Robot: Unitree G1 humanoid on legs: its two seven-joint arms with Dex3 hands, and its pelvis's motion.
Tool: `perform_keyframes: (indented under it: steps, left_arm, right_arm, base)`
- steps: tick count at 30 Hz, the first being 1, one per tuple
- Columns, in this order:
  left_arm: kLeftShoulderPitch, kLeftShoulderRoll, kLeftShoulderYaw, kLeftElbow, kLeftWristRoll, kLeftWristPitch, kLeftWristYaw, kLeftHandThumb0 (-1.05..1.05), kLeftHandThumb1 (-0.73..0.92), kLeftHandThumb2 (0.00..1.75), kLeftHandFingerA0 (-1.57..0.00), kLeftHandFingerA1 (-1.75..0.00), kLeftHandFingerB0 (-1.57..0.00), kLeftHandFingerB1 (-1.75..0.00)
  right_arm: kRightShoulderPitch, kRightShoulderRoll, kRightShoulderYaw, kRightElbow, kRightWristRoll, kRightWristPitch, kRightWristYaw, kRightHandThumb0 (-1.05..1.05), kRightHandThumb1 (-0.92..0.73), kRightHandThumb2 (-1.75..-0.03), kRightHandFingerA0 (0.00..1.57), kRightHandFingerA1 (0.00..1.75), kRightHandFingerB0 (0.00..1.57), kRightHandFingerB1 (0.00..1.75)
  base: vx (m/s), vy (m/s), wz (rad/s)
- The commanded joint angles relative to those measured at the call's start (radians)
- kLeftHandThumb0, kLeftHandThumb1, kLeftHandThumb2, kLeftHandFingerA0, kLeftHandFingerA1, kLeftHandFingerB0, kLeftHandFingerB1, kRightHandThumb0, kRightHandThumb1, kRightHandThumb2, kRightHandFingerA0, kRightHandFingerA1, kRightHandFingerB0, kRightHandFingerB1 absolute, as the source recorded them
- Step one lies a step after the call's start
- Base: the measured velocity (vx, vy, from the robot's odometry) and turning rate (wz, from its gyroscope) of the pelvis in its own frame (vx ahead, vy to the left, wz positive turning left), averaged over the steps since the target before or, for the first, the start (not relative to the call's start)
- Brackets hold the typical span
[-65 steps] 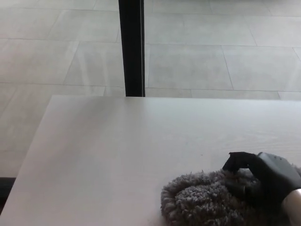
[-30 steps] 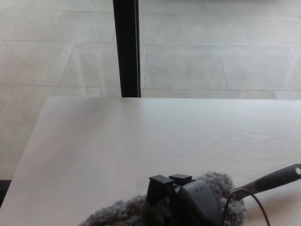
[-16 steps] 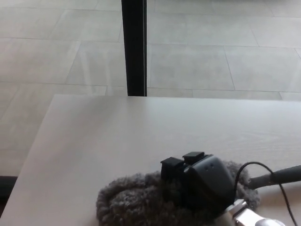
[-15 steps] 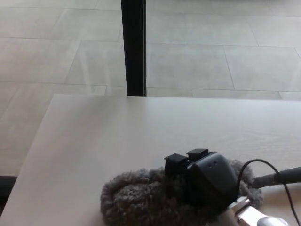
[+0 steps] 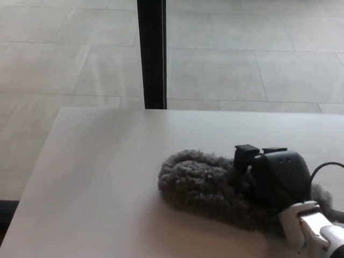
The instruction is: The robot uses its right hand to pick up the duster kept in the middle of the desk and use it to wipe the desk by swiping its surface twice
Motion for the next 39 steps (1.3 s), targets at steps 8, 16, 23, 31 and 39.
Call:
perform_keyframes:
  steps: [8, 16, 23, 31, 39]
  left_arm:
    - [0.026, -0.014, 0.024, -0.007, -0.042, -0.017, -0.033, -0.77, 0.87, 0.66, -0.36, -0.54, -0.36, -0.42]
    - [0.045, -0.011, 0.033, -0.017, -0.049, -0.033, -0.039, -0.77, 0.87, 0.66, -0.37, -0.55, -0.39, -0.43]
    - [0.046, -0.004, 0.027, -0.024, -0.043, -0.025, -0.027, -0.74, 0.90, 0.67, -0.40, -0.56, -0.40, -0.44]
    - [0.034, -0.001, 0.029, -0.024, -0.050, -0.012, -0.032, -0.76, 0.88, 0.66, -0.39, -0.56, -0.40, -0.45]
    - [0.040, 0.008, 0.038, -0.042, -0.059, -0.005, -0.045, -0.74, 0.89, 0.66, -0.38, -0.59, -0.42, -0.46]
  right_arm:
    - [0.079, -0.236, -0.015, 0.114, 0.008, 0.150, 0.024, -0.27, -0.51, -0.62, 0.89, 1.64, 0.91, 0.96]
    - [0.226, -0.383, -0.091, 0.173, 0.091, 0.252, 0.134, -0.30, -0.62, -0.62, 0.84, 1.73, 0.71, 1.50]
    - [0.263, -0.396, -0.155, 0.168, 0.128, 0.283, 0.193, -0.31, -0.70, -0.64, 0.88, 1.60, 0.77, 1.23]
    - [0.201, -0.301, -0.089, 0.119, 0.077, 0.311, 0.168, -0.32, -0.64, -0.62, 0.84, 1.71, 0.62, 1.45]
    - [0.096, -0.286, -0.009, 0.075, 0.054, 0.264, 0.274, -0.30, -0.62, -0.62, 0.83, 1.65, 0.78, 1.06]
  base:
    - [0.00, 0.000, 0.00]
    - [0.00, 0.000, 0.00]
    - [0.00, 0.000, 0.00]
    - [0.00, 0.000, 0.00]
    - [0.00, 0.000, 0.00]
